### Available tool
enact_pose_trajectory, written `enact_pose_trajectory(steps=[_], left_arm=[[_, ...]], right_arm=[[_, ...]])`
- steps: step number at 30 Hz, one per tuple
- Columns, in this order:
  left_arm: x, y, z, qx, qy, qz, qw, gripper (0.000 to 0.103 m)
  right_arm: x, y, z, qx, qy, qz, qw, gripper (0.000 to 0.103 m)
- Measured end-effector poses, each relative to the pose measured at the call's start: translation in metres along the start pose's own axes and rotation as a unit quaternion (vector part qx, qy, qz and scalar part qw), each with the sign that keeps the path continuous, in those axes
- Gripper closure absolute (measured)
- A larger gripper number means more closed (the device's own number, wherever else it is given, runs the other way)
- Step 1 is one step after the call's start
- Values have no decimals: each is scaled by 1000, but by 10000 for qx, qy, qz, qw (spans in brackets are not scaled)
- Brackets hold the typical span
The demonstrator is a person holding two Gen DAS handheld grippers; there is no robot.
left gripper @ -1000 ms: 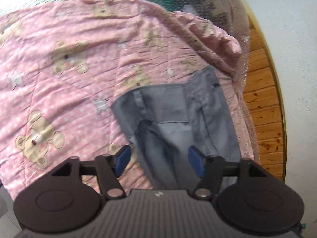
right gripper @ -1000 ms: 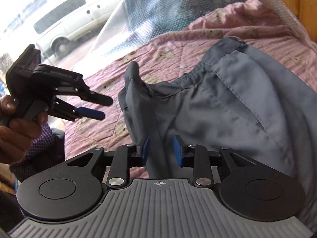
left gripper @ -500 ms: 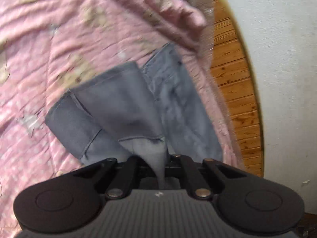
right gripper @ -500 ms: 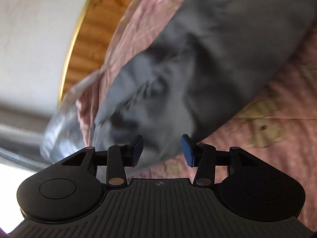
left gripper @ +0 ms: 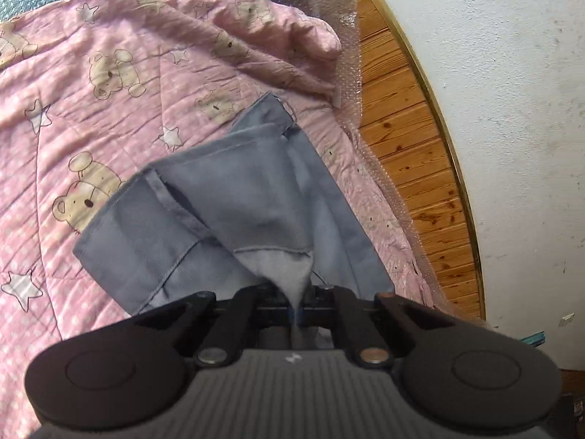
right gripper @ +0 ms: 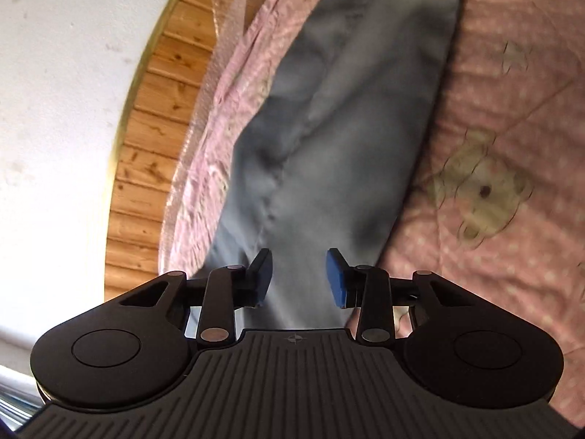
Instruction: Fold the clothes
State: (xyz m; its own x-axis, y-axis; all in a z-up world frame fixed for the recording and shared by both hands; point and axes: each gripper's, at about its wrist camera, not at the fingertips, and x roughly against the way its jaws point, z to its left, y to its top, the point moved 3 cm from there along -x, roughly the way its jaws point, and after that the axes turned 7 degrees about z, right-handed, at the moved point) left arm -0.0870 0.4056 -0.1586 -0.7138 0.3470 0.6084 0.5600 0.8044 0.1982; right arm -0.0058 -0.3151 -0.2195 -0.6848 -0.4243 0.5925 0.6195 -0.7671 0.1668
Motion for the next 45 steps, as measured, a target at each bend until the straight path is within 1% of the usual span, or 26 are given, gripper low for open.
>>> enact_pose_trajectory(steps=[2,3,6,7,8,9,11,13,15,16,18,20,21,23,25,26,31,33,34,35,37,38,40,42,44,45], left_arm=[[-3,-1,5,105,64,4,9999,101],[-4,-2,8,164,108,8,9998,101],[-12,-3,19,450,284,25,9986,101],[-15,-1,21,530,316,28,9981,101],[-13,2,16,525,265,-4,9983,101],[-7,5,6,461,77,-93,9989,101],[8,11,-13,229,-267,-313,9989,101],[21,12,-20,-77,-384,-463,9982,101],[12,8,2,-48,-24,-244,9997,101],[2,1,18,37,238,-88,9997,101],[-14,-11,50,203,724,208,9970,101],[-22,-21,67,310,869,335,9952,100],[-22,-24,70,306,860,334,9953,100],[-19,-24,73,346,845,313,9953,99],[-17,-23,73,353,881,325,9950,97],[-17,-23,72,344,914,334,9947,97],[-20,-23,64,312,1177,284,9922,97],[-20,-25,61,295,1304,212,9908,97],[-20,-26,59,287,1371,167,9900,97],[-20,-27,58,280,1438,123,9891,97],[-20,-31,56,299,1539,25,9876,97],[-20,-32,55,360,1574,-38,9869,97],[-20,-35,52,421,1677,-123,9849,97],[-21,-35,49,445,1801,-136,9825,97],[-23,-34,46,492,1904,-134,9804,97],[-23,-33,46,513,1945,-130,9795,97]], right_arm=[[12,10,-13,-46,-394,-332,9987,46],[14,15,-20,-137,-540,-474,9973,46],[4,37,-31,-250,-566,-558,9965,47],[-1,44,-30,-205,-516,-527,9971,53],[-5,51,-24,-75,-522,-508,9973,93],[-3,58,-12,106,-508,-570,9970,103],[4,71,18,494,-417,-756,9950,103],[10,82,44,805,-292,-926,9920,103],[13,87,56,886,-125,-991,9910,103],[7,87,52,866,-173,-886,9921,103],[-14,85,32,693,-496,-541,9949,103],[-32,81,1,338,-799,-257,9959,102],[-35,80,-13,134,-832,-212,9962,100],[-27,79,-31,-117,-714,-344,9968,96],[-18,83,-42,-211,-495,-452,9975,83],[-14,90,-45,-223,-454,-533,9973,73],[6,143,-68,-503,-528,-1134,9909,69],[6,170,-78,-449,-646,-1207,9896,71],[3,183,-80,-339,-719,-1145,9902,80],[0,195,-77,-117,-763,-1049,9915,103],[6,215,-62,459,-582,-1148,9906,103],[7,224,-60,572,-589,-1184,9896,103],[0,237,-78,413,-821,-976,9910,103],[-7,243,-97,291,-878,-683,9934,103],[-6,247,-102,310,-829,-577,9944,103],[-3,248,-103,268,-764,-577,9950,100]])
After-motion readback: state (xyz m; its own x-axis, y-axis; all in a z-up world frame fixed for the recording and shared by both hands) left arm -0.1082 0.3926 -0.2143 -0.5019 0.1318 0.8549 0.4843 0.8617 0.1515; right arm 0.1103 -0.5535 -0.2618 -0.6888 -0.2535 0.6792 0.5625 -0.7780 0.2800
